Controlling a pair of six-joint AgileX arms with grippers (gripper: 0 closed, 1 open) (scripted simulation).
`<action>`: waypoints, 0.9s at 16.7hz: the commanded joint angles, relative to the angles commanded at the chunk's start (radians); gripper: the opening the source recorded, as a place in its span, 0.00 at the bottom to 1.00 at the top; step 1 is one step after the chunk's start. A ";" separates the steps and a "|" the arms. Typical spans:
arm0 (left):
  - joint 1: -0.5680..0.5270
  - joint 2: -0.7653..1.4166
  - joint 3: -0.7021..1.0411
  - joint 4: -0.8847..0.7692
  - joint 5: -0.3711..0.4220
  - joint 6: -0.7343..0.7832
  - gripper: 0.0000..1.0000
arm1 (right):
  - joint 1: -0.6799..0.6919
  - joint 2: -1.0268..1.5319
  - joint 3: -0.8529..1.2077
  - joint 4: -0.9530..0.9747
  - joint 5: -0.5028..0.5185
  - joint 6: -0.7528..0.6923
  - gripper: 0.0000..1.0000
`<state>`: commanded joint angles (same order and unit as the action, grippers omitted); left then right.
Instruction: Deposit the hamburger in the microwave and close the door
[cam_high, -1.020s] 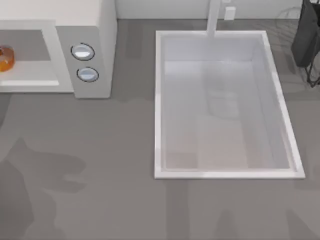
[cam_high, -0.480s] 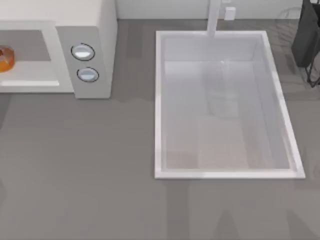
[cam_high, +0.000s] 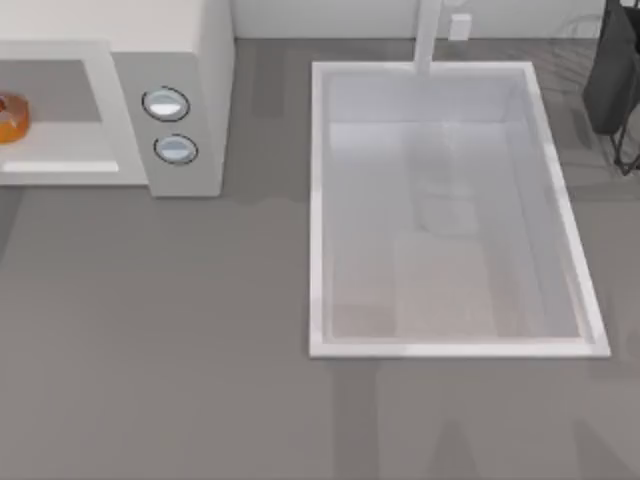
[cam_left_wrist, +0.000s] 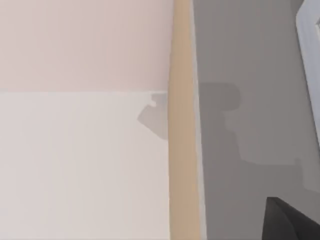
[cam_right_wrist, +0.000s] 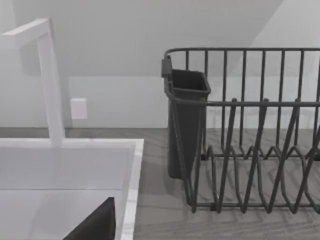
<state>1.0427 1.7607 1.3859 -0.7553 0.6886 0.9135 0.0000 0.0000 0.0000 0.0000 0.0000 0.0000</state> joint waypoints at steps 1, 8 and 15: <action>0.001 0.008 -0.017 0.023 -0.001 0.001 0.00 | 0.000 0.000 0.000 0.000 0.000 0.000 1.00; 0.010 0.105 -0.215 0.323 -0.013 0.014 0.00 | 0.000 0.000 0.000 0.000 0.000 0.000 1.00; 0.006 0.115 -0.255 0.369 -0.013 0.015 0.00 | 0.000 0.000 0.000 0.000 0.000 0.000 1.00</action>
<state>1.0491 1.8760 1.1306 -0.3859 0.6754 0.9284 0.0000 0.0000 0.0000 0.0000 0.0000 0.0000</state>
